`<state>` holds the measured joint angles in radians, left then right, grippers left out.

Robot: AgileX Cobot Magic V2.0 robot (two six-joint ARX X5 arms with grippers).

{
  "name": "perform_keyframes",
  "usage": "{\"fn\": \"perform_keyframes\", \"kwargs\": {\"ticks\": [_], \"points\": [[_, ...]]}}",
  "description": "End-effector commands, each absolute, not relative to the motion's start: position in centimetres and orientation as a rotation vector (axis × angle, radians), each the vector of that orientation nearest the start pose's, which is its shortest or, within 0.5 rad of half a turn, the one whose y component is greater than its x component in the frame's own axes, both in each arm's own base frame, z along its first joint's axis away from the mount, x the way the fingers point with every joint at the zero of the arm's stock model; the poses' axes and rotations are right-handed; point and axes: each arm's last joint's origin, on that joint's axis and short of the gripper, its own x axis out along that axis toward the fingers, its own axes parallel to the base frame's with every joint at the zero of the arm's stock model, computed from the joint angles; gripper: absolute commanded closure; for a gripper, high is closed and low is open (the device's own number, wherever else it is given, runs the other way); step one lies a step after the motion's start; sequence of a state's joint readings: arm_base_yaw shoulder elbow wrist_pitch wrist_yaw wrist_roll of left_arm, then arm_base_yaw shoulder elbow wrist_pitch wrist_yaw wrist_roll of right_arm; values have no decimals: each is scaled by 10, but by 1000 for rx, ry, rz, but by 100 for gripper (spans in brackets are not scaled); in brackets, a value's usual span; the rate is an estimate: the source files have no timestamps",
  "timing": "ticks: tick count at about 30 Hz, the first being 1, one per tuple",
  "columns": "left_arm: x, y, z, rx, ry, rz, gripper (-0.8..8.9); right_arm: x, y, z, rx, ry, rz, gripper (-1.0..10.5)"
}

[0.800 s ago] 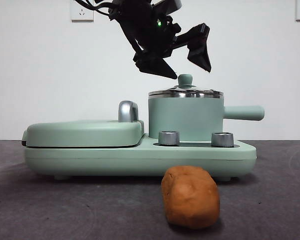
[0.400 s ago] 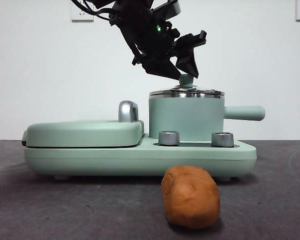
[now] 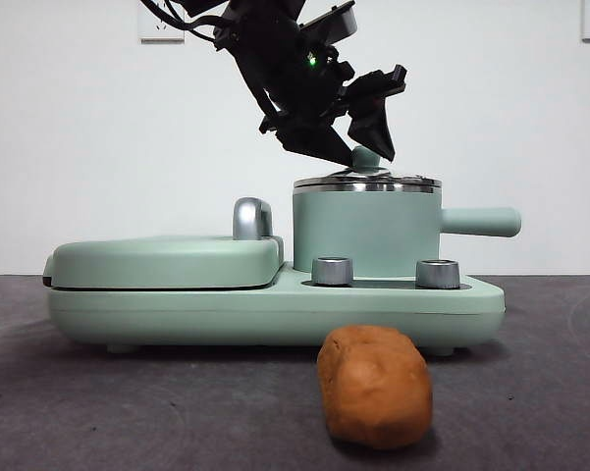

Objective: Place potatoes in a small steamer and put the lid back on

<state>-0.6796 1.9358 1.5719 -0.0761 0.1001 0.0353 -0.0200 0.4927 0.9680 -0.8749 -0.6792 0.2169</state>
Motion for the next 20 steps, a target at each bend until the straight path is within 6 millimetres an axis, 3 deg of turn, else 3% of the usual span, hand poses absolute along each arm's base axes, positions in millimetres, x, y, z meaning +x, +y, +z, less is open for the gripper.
{"fn": "perform_keyframes", "kwargs": {"ticks": [1,4,7,13,20], "points": [[351,-293,278,169,400,-788,550,60,17,364,339,432,614,467],[351,-293,278,169,400,-788,692,60,17,364,339,432,615,467],[352,-294,279,166,390,-788,762,60,17,364,339,433,615,467],[351,-293,291,151,342,-790,765,60,17,364,342,439,614,467],[337,-282,326,134,288,-791,765,59,17,362,346,456,609,467]]}}
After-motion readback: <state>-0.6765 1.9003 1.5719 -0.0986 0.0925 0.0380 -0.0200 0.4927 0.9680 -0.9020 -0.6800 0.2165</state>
